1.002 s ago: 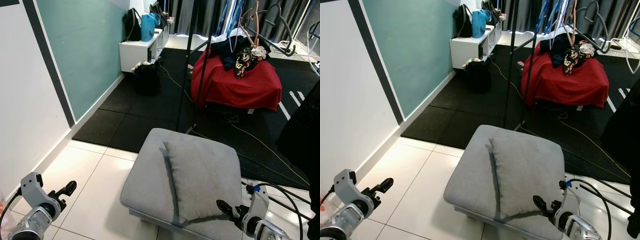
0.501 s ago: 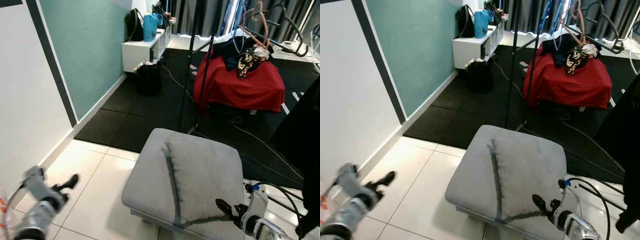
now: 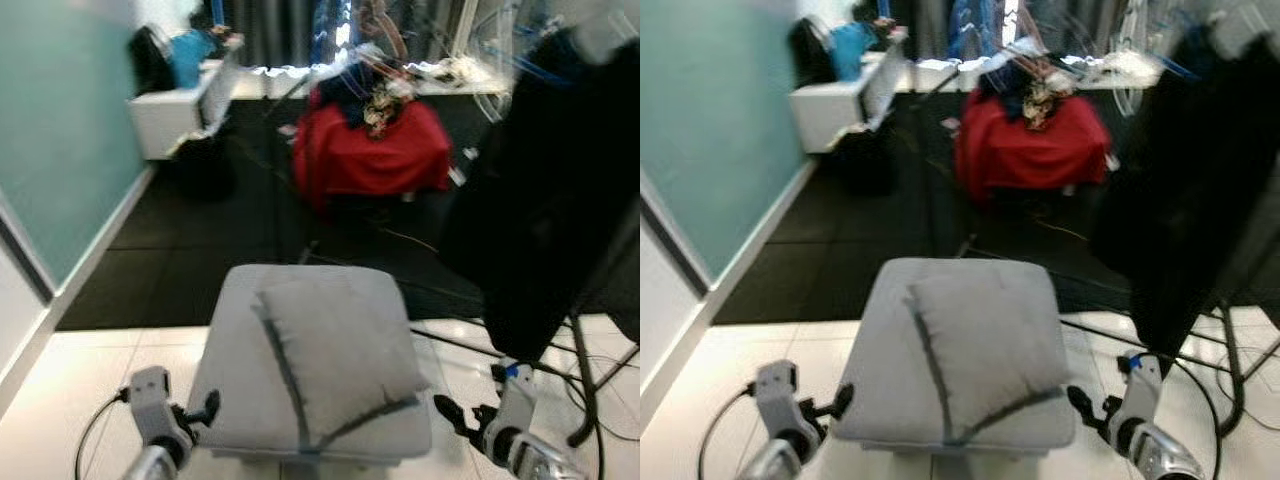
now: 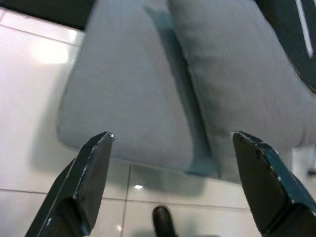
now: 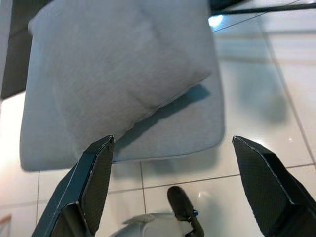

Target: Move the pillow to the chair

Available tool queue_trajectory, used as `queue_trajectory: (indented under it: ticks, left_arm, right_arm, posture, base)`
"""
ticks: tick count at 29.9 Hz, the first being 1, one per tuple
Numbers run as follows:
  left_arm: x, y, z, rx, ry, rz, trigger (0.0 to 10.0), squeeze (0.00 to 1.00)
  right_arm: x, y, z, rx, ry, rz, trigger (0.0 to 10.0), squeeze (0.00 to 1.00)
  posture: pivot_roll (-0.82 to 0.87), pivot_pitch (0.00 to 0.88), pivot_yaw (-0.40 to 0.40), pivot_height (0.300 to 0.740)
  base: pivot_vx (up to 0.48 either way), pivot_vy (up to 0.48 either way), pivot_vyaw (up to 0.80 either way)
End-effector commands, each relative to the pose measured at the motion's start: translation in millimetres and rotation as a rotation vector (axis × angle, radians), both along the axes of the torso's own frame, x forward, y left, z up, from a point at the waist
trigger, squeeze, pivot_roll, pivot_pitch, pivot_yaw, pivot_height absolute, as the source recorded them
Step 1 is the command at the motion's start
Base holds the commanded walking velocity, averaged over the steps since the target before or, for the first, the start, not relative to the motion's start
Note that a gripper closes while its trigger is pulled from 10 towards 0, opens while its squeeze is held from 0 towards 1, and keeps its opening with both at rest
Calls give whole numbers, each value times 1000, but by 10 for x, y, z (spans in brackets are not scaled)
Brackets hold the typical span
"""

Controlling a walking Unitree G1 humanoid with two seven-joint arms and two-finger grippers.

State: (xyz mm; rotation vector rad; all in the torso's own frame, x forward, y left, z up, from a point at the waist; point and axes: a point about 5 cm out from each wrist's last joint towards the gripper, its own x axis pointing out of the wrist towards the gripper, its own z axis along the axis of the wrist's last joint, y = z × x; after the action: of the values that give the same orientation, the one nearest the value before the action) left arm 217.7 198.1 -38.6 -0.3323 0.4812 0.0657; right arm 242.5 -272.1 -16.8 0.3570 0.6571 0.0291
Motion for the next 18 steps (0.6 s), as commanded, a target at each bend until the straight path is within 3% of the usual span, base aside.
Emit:
queue_trajectory:
  ticks: [1,7,11,18]
  left_arm:
    - [0,101,62,-18,-37,75,10000,0]
    - [-156,-43,4,-58,-25,49,10000,0]
    - [-171,-76,41,-19,-74,38,10000,0]
    - [-184,-69,67,-27,-113,83,10000,0]
  right_arm:
    - [-20,57,-42,10,14,3,10000,0]
    - [-22,74,-50,15,10,-1,10000,0]
    - [-21,61,-43,26,4,-18,10000,0]
    - [-21,41,-35,19,9,-10,10000,0]
  posture:
    - [-141,0,13,740]
    - [-142,0,16,740]
    - [-138,0,8,740]
    - [-139,0,-16,740]
  base:
    - [0,0,-800]
    - [0,0,-800]
    - [0,0,-528]
    - [0,0,0]
